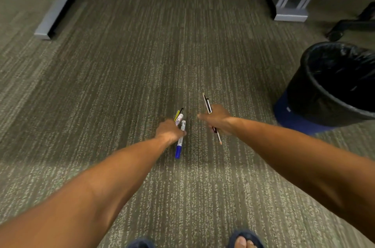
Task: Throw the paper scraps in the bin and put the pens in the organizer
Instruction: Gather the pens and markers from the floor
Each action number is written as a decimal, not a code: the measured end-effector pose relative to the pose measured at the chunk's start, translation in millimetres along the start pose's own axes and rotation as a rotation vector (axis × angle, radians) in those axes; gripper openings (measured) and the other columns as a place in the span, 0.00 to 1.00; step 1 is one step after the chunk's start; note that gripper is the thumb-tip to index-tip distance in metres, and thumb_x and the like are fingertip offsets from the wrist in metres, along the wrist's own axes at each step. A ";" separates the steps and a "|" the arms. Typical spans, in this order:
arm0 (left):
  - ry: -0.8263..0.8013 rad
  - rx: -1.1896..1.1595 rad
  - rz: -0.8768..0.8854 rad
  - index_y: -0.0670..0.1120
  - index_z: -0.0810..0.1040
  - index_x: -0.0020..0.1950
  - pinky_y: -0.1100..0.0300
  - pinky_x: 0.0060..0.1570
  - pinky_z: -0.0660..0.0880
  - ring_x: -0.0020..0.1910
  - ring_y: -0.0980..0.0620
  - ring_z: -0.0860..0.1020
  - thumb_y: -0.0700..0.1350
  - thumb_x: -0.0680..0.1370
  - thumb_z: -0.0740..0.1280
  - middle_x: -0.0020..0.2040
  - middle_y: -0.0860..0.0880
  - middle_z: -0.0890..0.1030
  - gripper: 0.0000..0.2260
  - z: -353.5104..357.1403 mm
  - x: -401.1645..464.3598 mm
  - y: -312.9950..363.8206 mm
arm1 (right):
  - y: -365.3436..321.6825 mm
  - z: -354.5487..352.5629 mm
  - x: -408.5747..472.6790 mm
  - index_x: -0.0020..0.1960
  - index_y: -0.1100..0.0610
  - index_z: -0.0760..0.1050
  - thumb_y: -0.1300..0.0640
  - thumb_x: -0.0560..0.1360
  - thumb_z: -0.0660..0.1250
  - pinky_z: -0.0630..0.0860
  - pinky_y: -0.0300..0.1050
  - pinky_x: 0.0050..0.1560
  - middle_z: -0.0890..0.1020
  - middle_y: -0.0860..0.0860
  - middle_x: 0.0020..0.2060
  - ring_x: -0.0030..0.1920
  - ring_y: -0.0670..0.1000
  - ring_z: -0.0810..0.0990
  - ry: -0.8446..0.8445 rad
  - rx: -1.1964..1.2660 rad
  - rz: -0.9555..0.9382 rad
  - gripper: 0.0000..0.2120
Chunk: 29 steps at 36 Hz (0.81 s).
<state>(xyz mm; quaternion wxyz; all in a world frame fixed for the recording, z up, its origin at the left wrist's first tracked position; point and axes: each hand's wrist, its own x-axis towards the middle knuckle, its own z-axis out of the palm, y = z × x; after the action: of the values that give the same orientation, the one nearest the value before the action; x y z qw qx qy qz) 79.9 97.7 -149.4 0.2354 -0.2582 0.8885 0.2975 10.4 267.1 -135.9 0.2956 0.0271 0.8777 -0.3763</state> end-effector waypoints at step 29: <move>0.073 -0.118 0.151 0.35 0.80 0.48 0.53 0.47 0.77 0.48 0.38 0.83 0.48 0.81 0.58 0.44 0.37 0.84 0.18 -97.6 34.3 43.0 | -74.5 -39.0 30.1 0.37 0.55 0.73 0.36 0.72 0.71 0.73 0.41 0.26 0.77 0.50 0.23 0.23 0.49 0.75 -0.004 0.258 -0.022 0.22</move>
<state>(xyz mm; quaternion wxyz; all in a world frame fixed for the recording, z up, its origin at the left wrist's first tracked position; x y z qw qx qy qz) 2.4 53.0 -82.1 0.1641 -0.2144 0.8945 0.3564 -53.9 234.9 -83.0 0.2873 0.0545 0.8217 -0.4891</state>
